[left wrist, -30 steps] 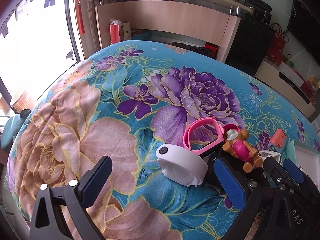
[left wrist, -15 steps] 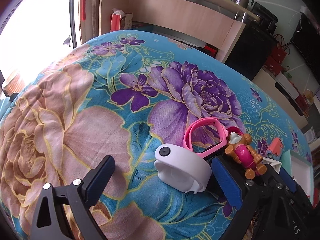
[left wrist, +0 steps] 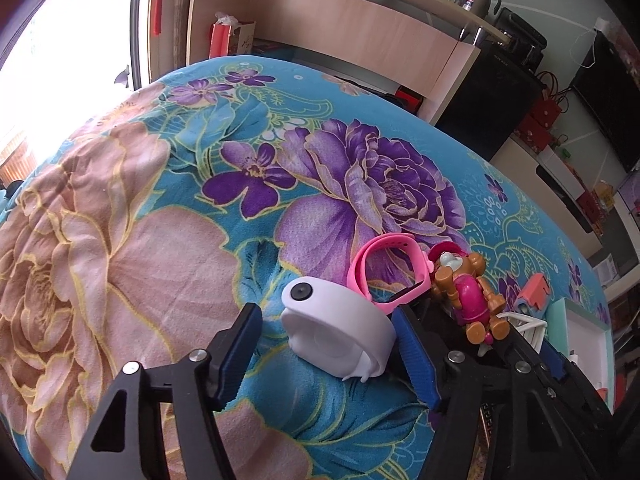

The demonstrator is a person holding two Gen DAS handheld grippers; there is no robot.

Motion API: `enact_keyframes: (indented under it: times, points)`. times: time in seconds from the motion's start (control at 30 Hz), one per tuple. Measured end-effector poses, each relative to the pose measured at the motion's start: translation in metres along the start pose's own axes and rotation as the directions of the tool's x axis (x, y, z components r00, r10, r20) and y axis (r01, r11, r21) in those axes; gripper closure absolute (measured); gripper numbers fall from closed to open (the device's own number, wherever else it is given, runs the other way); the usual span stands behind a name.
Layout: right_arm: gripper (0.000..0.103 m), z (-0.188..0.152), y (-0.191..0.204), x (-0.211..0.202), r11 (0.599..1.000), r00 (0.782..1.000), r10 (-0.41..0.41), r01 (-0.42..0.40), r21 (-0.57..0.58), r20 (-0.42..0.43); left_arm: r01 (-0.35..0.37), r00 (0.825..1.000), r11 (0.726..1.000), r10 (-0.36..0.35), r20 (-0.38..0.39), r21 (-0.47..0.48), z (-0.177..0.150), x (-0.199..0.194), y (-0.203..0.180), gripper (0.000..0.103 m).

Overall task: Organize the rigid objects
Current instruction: 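Grasp the white round watch with the left tool while the right tool grasps the cream claw clip, then carry the watch and clip into the tray and open both tools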

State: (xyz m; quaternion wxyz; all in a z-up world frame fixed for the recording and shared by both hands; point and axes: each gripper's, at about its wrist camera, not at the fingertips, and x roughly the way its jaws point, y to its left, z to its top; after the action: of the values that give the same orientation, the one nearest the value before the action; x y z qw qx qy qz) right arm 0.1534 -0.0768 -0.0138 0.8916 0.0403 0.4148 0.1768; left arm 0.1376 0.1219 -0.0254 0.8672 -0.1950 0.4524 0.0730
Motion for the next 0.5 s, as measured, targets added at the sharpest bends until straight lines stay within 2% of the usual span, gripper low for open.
enact_keyframes:
  times: [0.1, 0.5]
  points:
    - [0.056, 0.0, 0.0, 0.0, 1.0, 1.0, -0.002, 0.002, 0.0, 0.0, 0.001, 1.0, 1.0, -0.001, -0.001, 0.007, 0.0, 0.0, -0.001, 0.045]
    - [0.056, 0.003, -0.002, -0.016, 1.0, 0.999, -0.004, 0.004, -0.002, 0.045, -0.033, 0.999, 0.999, 0.033, 0.043, 0.005, 0.003, -0.012, 0.002, 0.045]
